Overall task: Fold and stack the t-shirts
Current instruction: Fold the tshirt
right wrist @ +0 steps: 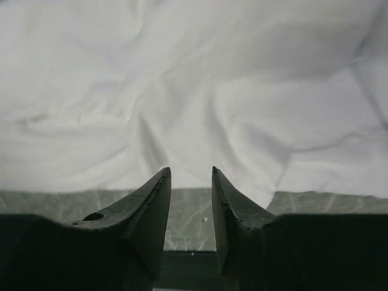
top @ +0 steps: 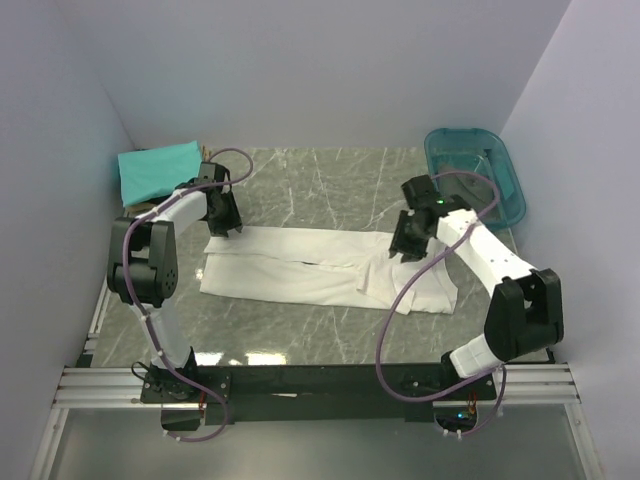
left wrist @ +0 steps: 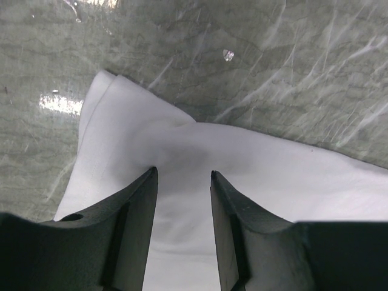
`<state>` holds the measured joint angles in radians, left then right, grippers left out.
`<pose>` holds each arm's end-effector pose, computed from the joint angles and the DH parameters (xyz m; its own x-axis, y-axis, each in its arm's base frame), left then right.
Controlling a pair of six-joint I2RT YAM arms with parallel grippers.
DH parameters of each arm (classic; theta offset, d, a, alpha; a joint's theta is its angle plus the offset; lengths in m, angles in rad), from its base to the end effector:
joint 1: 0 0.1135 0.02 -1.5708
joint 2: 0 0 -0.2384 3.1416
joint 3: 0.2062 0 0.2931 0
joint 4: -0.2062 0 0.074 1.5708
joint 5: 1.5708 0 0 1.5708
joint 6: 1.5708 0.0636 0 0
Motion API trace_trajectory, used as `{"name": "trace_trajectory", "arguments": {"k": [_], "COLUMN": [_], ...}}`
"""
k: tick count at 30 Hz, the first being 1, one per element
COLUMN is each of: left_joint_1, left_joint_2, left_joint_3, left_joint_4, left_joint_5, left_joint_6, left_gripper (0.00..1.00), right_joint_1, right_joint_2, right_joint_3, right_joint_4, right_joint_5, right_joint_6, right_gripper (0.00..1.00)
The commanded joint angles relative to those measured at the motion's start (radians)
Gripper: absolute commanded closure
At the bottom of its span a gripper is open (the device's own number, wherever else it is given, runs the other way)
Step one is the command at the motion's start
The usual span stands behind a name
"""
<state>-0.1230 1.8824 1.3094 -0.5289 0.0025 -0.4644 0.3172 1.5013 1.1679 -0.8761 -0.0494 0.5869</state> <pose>0.4256 -0.0528 0.1126 -0.8470 -0.3466 -0.4030 -0.2858 0.9362 -0.2044 0.3247 0.1099 0.1855 -0.9217 0.2796 -0.2688 0.2190 0.9472 0.2342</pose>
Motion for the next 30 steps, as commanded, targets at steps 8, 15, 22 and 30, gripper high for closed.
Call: {"name": "trace_trajectory", "arguments": {"k": [8,15,22,30], "left_joint_1": [0.003,0.019,0.048,0.089], "left_joint_2": [0.086,0.158,0.136,0.132], "left_joint_3": [0.175,0.188,0.114,0.074], "left_joint_4": [-0.008,-0.026,-0.002,0.004], "left_joint_5": [-0.022,-0.010,-0.010,-0.029], "left_joint_6": [-0.008,-0.054,-0.085,-0.105], "left_gripper": [0.54,0.54,0.54,0.55], "right_joint_1": [-0.219,-0.313,-0.380,-0.397], "right_joint_2": [0.088,0.204,0.257,0.326], "right_joint_3": [0.093,0.124,0.096,0.122], "right_joint_4": [0.130,0.204,0.314,0.396], "right_joint_5": [0.269,0.264,0.207,0.143], "right_joint_6": [-0.039,-0.068,-0.108,-0.130], "right_gripper": [0.60,0.59,0.59,0.59]}}
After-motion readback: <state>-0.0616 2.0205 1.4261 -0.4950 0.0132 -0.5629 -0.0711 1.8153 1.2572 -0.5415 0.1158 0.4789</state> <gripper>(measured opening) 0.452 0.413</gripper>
